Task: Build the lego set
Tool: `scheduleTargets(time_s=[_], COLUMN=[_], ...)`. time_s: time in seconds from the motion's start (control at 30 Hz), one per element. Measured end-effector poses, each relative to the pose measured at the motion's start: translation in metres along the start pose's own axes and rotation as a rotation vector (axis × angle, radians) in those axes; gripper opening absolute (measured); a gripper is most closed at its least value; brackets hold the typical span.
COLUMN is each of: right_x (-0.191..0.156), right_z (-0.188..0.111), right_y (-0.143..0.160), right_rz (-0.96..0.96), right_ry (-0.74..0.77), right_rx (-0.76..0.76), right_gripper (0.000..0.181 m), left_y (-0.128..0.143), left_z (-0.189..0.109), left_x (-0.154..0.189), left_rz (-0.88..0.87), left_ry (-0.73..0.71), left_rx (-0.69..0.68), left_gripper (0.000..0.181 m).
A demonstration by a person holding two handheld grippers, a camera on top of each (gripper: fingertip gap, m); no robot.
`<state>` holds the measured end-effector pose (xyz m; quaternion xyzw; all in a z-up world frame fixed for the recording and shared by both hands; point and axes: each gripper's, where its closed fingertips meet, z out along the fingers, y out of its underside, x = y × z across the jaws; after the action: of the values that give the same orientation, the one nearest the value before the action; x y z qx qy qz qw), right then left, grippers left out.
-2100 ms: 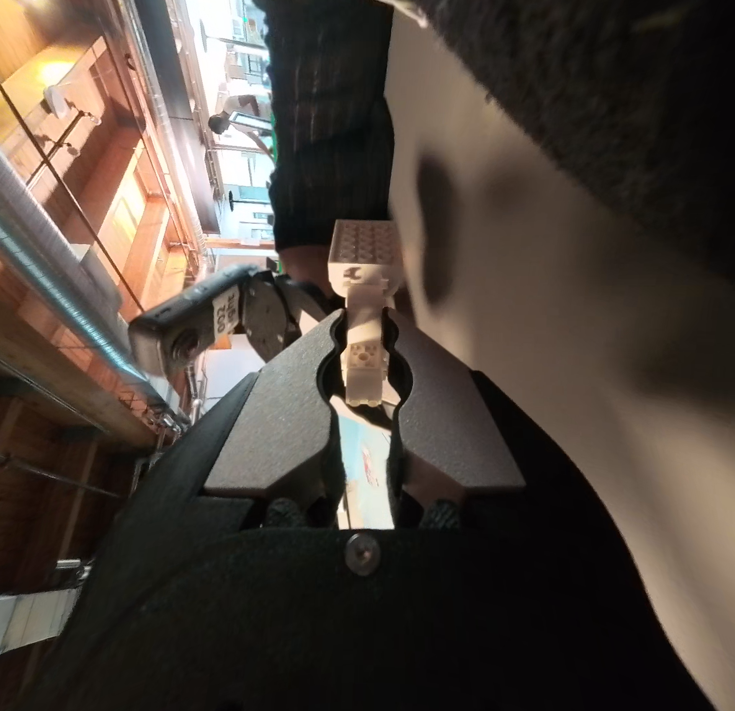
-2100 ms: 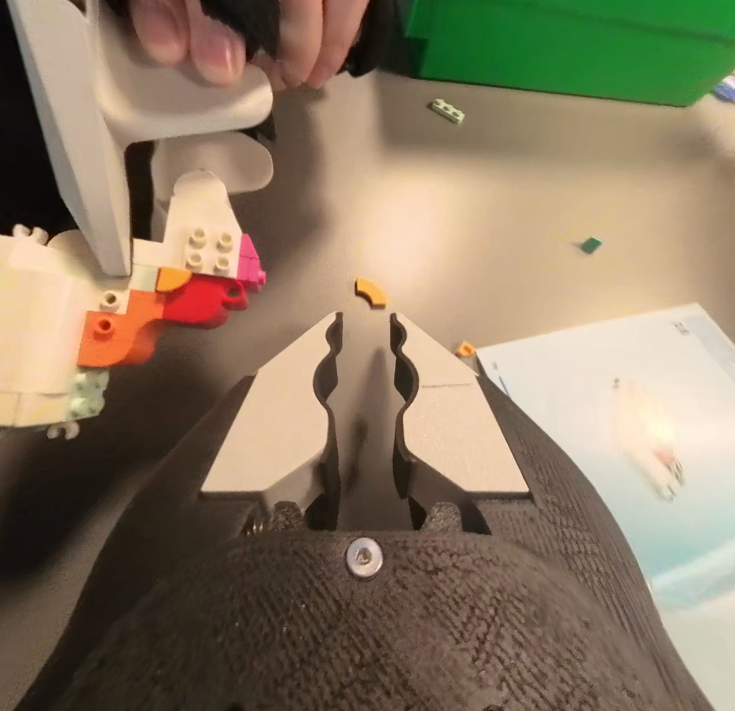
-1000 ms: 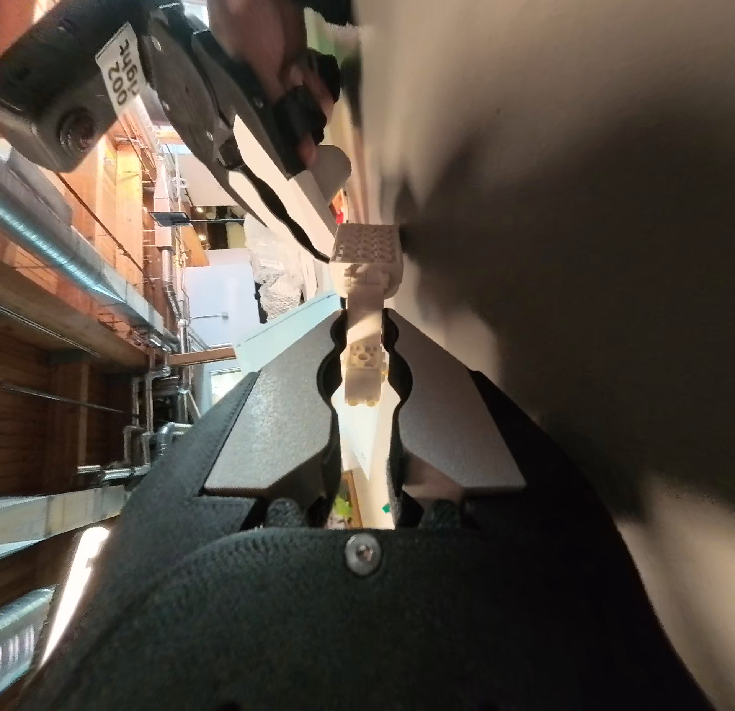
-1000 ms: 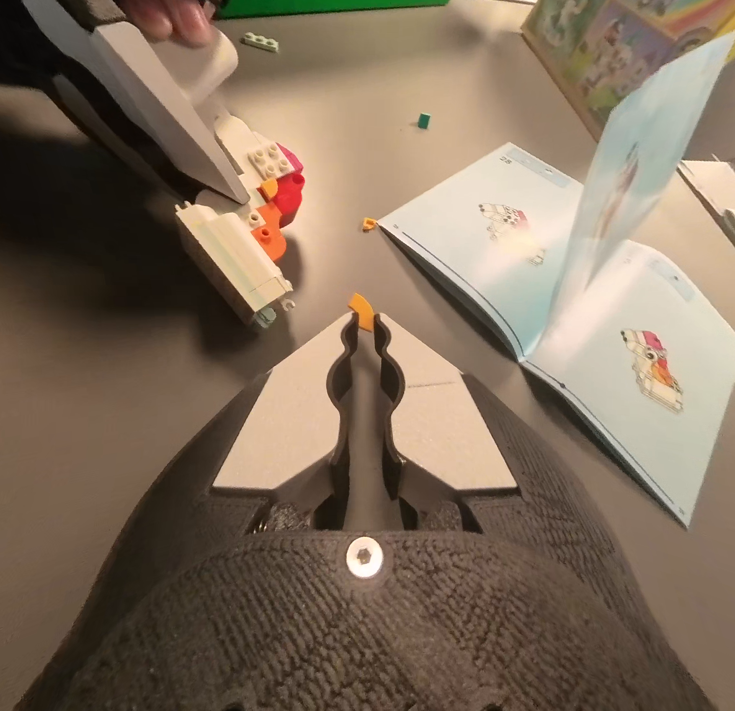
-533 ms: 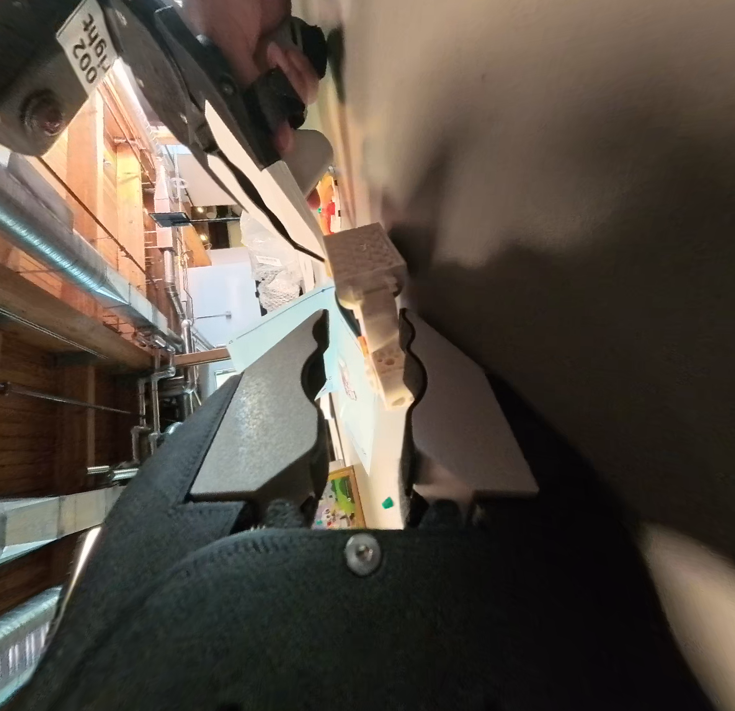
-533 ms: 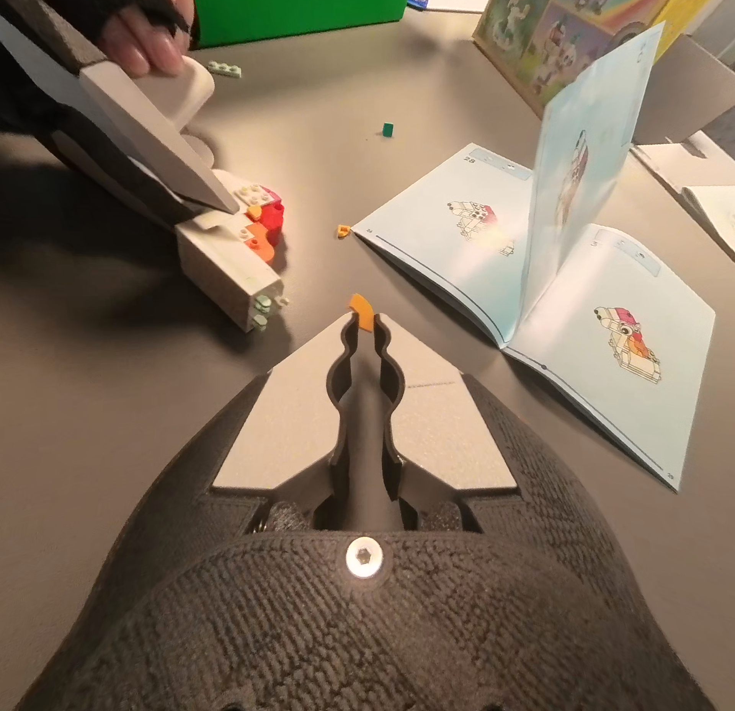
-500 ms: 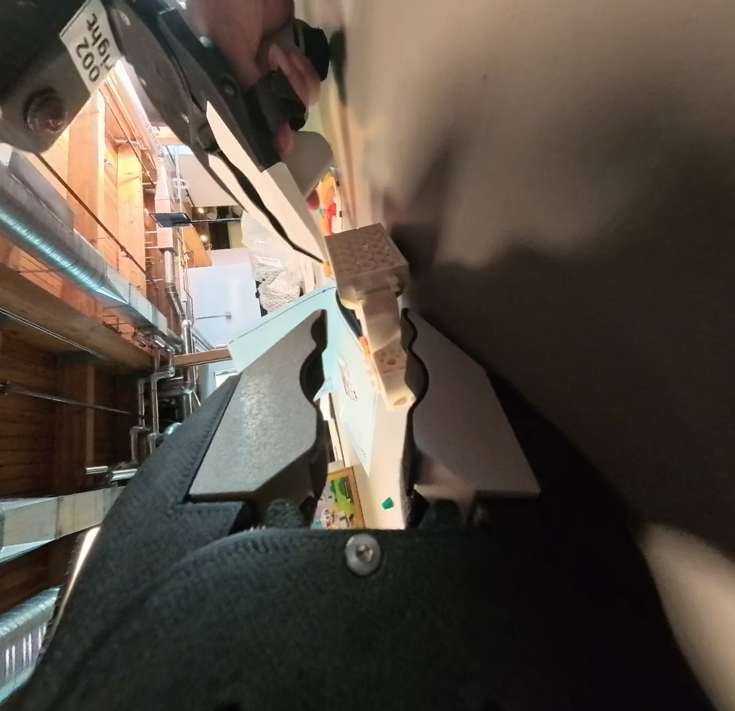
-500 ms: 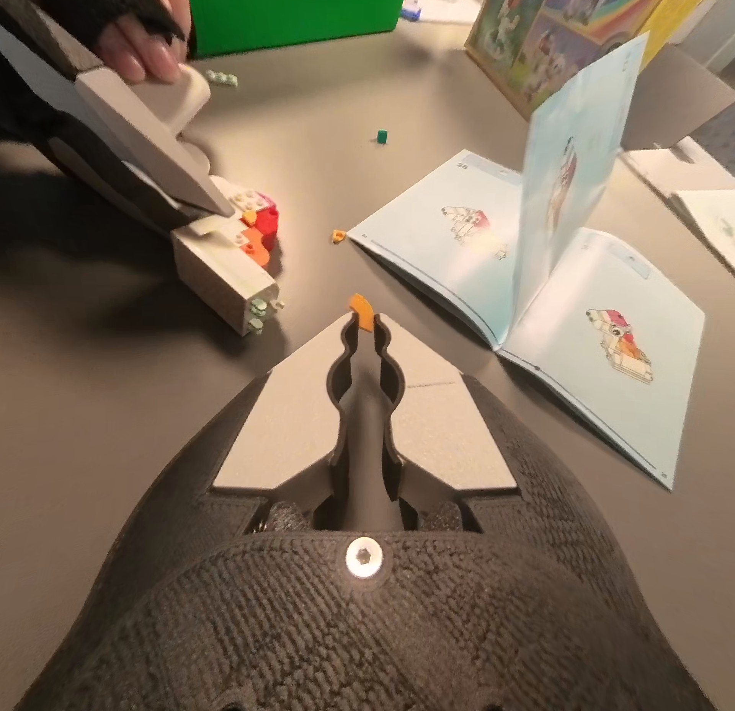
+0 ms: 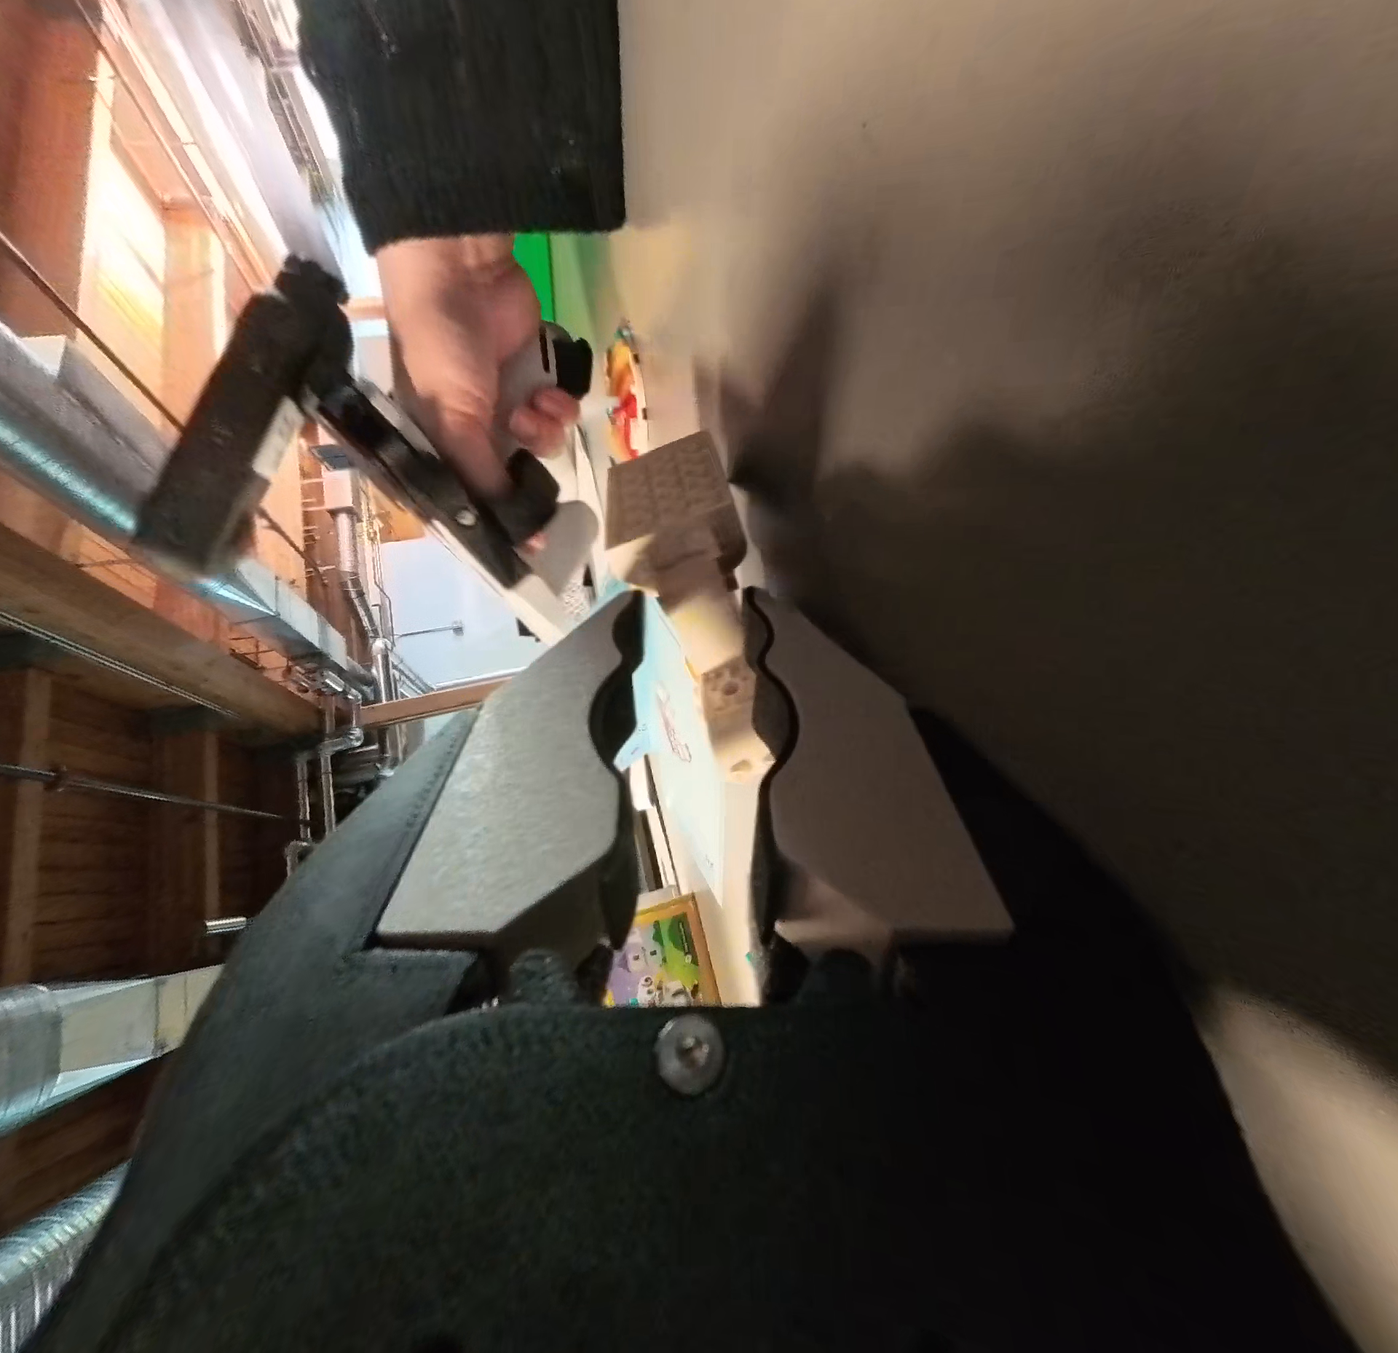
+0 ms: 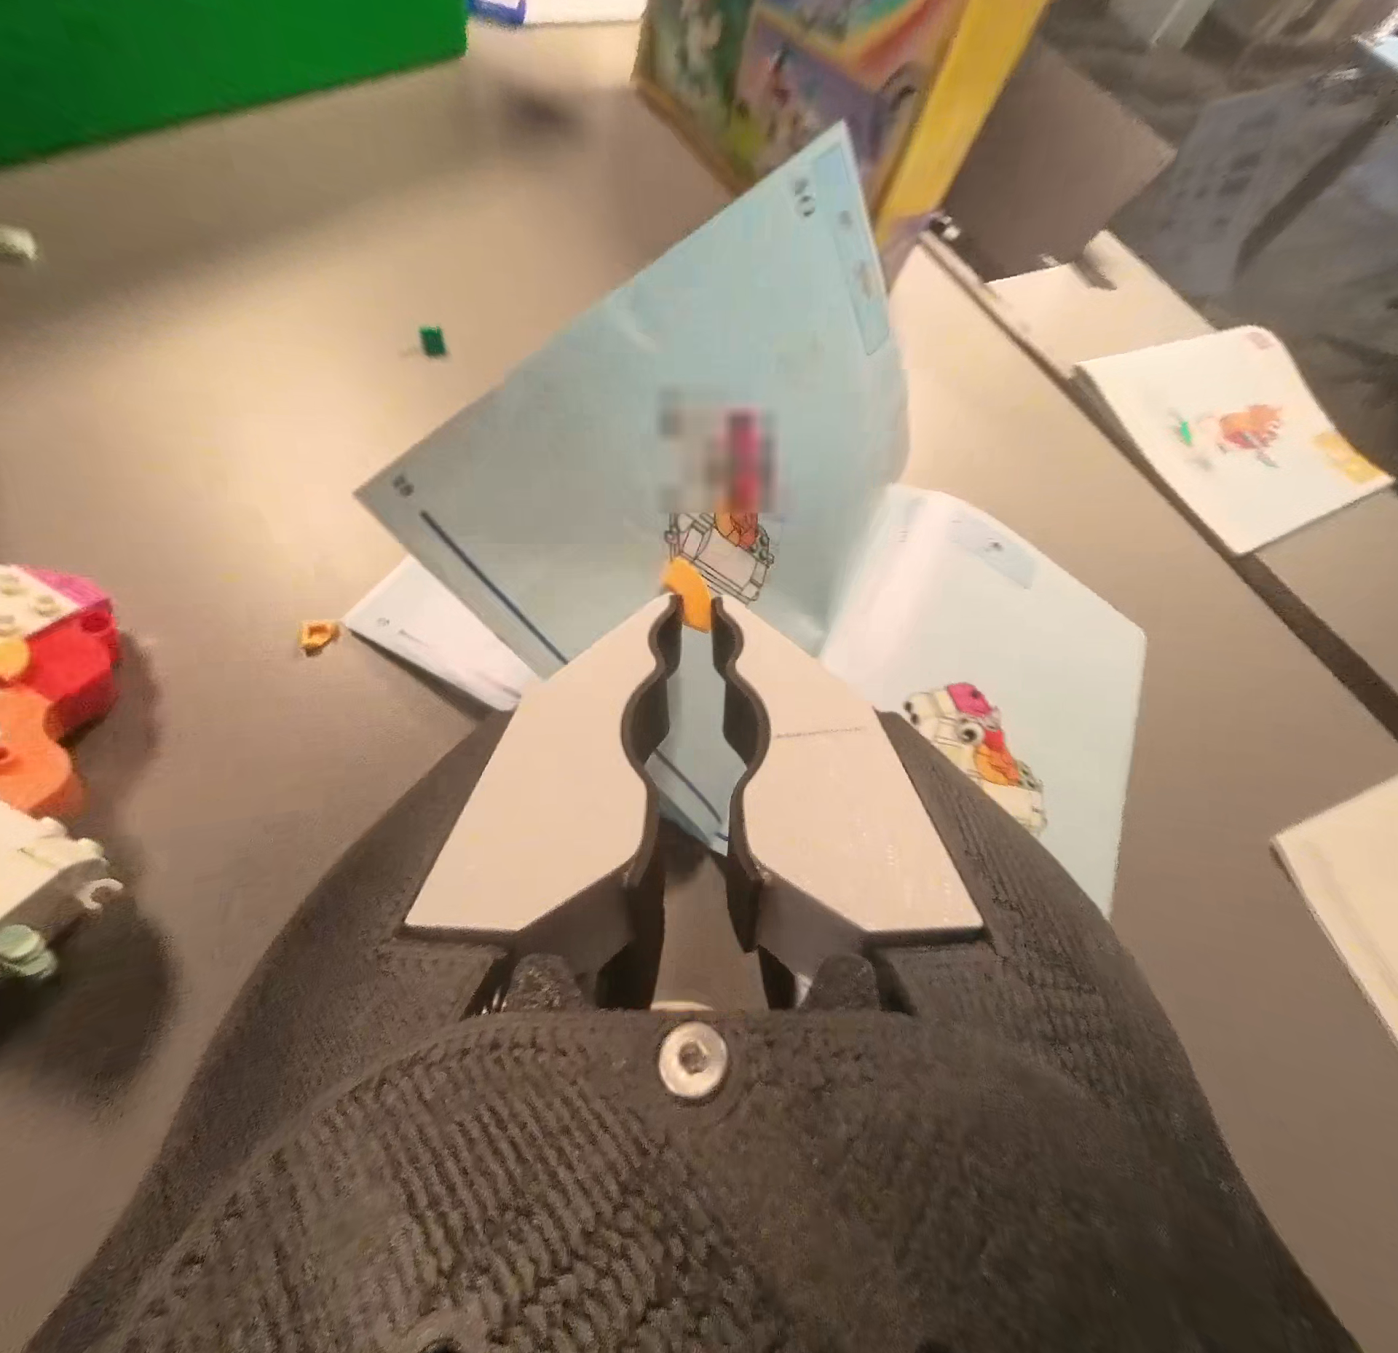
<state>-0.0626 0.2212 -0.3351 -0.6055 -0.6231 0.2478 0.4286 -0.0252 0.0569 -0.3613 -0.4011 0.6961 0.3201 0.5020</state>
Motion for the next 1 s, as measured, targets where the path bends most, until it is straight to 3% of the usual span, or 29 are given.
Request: scheduleTargets(time_s=[0.3, 0.67, 0.87, 1.0], right_x=[-0.022, -0.022, -0.030, -0.050], right_z=[0.015, 0.011, -0.004, -0.034], right_y=[0.022, 0.028, 0.029, 0.041], right_rz=[-0.194, -0.189, -0.121, -0.139], right_ry=[-0.008, -0.006, -0.059, -0.129], right_rx=[-0.148, -0.164, -0.130, -0.144], right_gripper=[0.005, 0.005, 0.005, 0.006], left_y=[0.005, 0.002, -0.001, -0.002], left_z=[0.001, 0.003, 0.003, 0.002], left_x=[0.000, 0.000, 0.002, 0.003], left_rz=[-0.005, -0.015, -0.026, -0.026], left_ry=[-0.005, -0.008, 0.000, 0.002], left_rx=[-0.026, -0.016, 0.003, 0.009], left_gripper=[0.020, 0.019, 0.019, 0.019])
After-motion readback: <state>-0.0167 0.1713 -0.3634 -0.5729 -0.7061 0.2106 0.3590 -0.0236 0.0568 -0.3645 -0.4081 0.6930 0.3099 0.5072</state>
